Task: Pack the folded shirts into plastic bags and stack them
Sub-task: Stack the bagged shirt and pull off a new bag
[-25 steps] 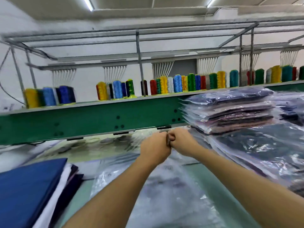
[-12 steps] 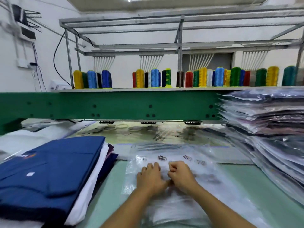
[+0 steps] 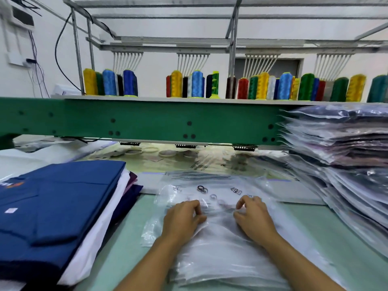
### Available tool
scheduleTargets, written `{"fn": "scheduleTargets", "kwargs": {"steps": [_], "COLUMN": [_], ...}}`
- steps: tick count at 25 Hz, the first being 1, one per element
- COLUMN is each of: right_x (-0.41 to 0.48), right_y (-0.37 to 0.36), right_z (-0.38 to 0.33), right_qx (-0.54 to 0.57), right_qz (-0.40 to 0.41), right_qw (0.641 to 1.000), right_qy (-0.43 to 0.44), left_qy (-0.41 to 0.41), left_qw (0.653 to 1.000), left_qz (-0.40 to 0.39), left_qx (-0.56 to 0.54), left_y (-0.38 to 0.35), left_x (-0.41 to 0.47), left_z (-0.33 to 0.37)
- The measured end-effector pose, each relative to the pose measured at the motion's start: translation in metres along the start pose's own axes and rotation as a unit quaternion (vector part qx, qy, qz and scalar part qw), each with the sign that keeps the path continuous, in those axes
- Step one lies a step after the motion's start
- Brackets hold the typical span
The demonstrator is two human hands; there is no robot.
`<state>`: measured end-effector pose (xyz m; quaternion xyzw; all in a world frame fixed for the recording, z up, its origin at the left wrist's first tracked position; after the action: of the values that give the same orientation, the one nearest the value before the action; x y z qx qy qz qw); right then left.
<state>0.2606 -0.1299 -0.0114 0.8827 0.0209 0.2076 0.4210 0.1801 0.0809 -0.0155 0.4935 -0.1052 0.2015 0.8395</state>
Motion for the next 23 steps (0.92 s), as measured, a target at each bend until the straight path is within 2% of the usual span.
{"fn": "scheduleTargets", "kwargs": {"steps": [3, 6, 9, 12, 14, 16, 20, 23], "right_x": [0.001, 0.002, 0.000, -0.002, -0.006, -0.009, -0.010, -0.012], "right_y": [0.006, 0.006, 0.004, 0.010, 0.014, 0.013, 0.003, -0.004], "right_z": [0.019, 0.021, 0.017, 0.012, 0.008, 0.005, -0.003, -0.005], "right_qx": [0.106, 0.193, 0.243, 0.296, 0.322, 0.340, 0.360, 0.377], "right_qz": [0.005, 0.008, -0.006, -0.018, -0.020, -0.009, 0.018, 0.007], "right_qw": [0.993, 0.978, 0.966, 0.953, 0.945, 0.937, 0.918, 0.908], "right_qy": [-0.053, -0.082, -0.087, -0.058, -0.050, -0.079, -0.167, -0.182], "left_qy": [0.005, 0.009, -0.030, -0.049, -0.053, -0.109, -0.254, -0.300], "left_qw": [0.998, 0.991, 0.982, 0.980, 0.986, 0.983, 0.964, 0.952], "left_qz": [0.058, 0.095, 0.140, 0.174, 0.159, 0.145, 0.065, 0.051], "left_qx": [-0.016, -0.093, -0.119, -0.088, -0.017, 0.025, -0.038, -0.011], "left_y": [0.006, 0.018, 0.026, 0.032, 0.033, 0.030, 0.011, -0.004], "left_x": [0.000, 0.003, 0.001, -0.002, -0.005, -0.009, -0.026, -0.034], "left_z": [-0.005, -0.013, -0.008, -0.005, -0.003, 0.014, 0.072, 0.092]}}
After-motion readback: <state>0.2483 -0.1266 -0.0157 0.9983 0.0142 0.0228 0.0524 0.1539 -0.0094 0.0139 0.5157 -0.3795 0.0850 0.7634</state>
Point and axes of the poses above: each hand's wrist, its own x-axis towards the middle knuckle, its own y-axis out of the back of the hand, z = x × y, the point moved 5 cm from there along x, towards the middle knuckle, and after that the axes turned 1 degree about -x, right-handed, at the moved point
